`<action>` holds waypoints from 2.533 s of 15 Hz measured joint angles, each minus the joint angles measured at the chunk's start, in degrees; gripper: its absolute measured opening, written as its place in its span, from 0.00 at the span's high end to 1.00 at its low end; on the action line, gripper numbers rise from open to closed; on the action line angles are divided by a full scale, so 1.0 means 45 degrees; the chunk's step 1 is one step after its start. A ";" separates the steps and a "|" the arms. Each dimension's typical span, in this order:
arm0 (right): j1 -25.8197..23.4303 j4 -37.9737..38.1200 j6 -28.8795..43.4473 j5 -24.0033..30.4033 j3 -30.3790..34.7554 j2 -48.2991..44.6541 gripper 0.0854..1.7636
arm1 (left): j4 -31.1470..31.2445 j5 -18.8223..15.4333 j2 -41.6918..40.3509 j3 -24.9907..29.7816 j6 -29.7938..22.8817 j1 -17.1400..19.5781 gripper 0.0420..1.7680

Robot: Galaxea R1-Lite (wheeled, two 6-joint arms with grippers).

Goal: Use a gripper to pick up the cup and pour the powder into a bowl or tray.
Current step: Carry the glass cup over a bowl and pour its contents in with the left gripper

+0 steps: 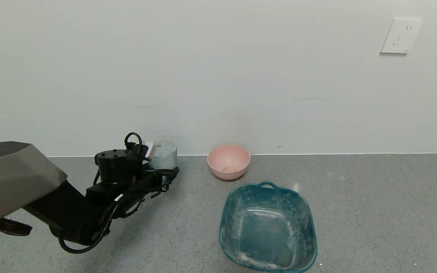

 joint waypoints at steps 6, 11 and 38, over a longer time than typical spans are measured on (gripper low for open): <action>0.0005 0.0000 0.0000 0.0005 0.0000 0.0000 0.03 | 0.1750 0.0929 -0.0894 -0.0856 0.0932 -0.1084 0.30; 0.0000 0.0000 0.0000 0.0005 0.0000 0.0000 0.03 | 0.3183 0.1671 -0.1168 -0.1986 0.1709 -0.1899 0.30; 0.0005 0.0000 0.0000 0.0000 0.0000 0.0000 0.03 | 0.9002 0.6307 0.1311 -0.8417 0.7718 -0.3497 0.30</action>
